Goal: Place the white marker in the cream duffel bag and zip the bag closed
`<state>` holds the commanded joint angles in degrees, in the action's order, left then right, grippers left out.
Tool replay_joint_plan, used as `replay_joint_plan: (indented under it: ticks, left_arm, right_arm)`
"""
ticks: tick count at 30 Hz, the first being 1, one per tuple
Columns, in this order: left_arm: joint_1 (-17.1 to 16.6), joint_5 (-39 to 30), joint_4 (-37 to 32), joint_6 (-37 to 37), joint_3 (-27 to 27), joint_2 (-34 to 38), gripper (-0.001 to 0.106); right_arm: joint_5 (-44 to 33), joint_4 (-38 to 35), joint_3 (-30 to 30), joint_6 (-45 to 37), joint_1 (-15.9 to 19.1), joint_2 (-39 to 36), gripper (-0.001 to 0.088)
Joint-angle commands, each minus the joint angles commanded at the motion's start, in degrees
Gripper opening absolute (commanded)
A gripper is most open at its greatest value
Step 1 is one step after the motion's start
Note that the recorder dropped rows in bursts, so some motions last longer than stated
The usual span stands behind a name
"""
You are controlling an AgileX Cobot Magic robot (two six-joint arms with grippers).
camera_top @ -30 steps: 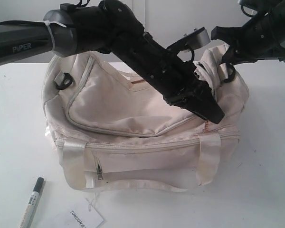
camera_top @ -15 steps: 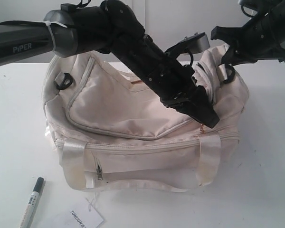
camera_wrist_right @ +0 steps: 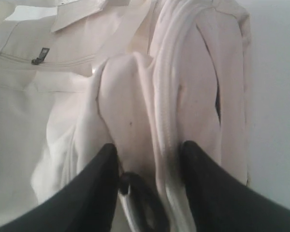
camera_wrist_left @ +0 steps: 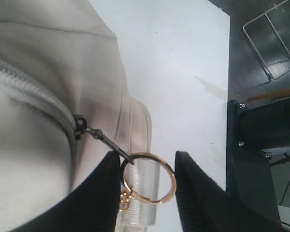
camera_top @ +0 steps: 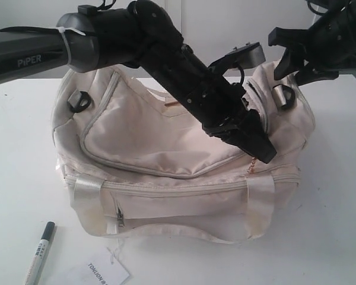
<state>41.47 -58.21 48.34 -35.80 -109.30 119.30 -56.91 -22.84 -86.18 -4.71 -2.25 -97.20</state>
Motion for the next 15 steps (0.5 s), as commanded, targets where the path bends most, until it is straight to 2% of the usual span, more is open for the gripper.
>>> replay_joint_plan:
  ticks: [10, 15]
  left_arm:
    - [0.0, 0.62, 0.0, -0.13, 0.0, 0.0, 0.0]
    - [0.0, 0.97, 0.0, -0.13, 0.0, 0.0, 0.0]
  right_arm:
    - [-8.93, -1.48, 0.23, 0.0, 0.0, 0.65, 0.0433]
    - [-9.56, -2.8, 1.76, -0.53, -2.28, 0.65, 0.0433]
